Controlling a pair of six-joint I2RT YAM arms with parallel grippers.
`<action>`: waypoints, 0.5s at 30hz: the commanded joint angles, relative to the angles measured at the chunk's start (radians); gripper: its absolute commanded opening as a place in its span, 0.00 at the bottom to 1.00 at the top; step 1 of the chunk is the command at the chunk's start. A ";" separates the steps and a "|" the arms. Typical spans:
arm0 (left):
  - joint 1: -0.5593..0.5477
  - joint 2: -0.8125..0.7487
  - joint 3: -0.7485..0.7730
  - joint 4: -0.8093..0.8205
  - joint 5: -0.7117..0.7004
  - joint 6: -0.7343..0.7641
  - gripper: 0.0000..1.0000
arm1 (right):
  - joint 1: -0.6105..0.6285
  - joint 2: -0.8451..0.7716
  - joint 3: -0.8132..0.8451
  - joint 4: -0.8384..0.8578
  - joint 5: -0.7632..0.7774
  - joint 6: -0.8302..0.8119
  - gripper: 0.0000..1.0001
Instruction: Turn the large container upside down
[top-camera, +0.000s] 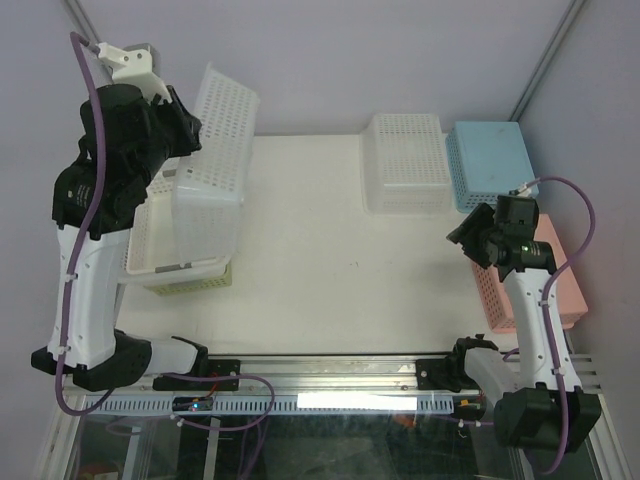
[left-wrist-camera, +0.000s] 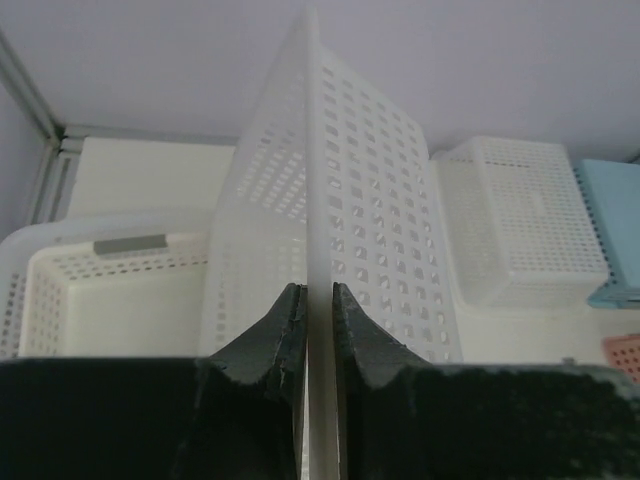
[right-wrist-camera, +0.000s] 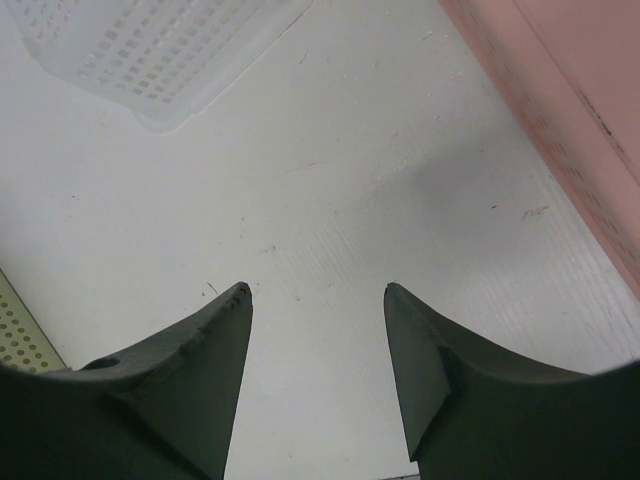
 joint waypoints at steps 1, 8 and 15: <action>0.000 0.017 0.103 0.165 0.210 -0.008 0.00 | 0.004 -0.043 0.058 -0.008 0.015 0.010 0.59; -0.002 0.020 -0.110 0.525 0.636 -0.301 0.00 | 0.002 -0.065 0.180 -0.099 -0.017 -0.022 0.59; -0.009 0.018 -0.434 0.918 0.722 -0.591 0.00 | 0.001 -0.100 0.315 -0.154 0.024 -0.038 0.59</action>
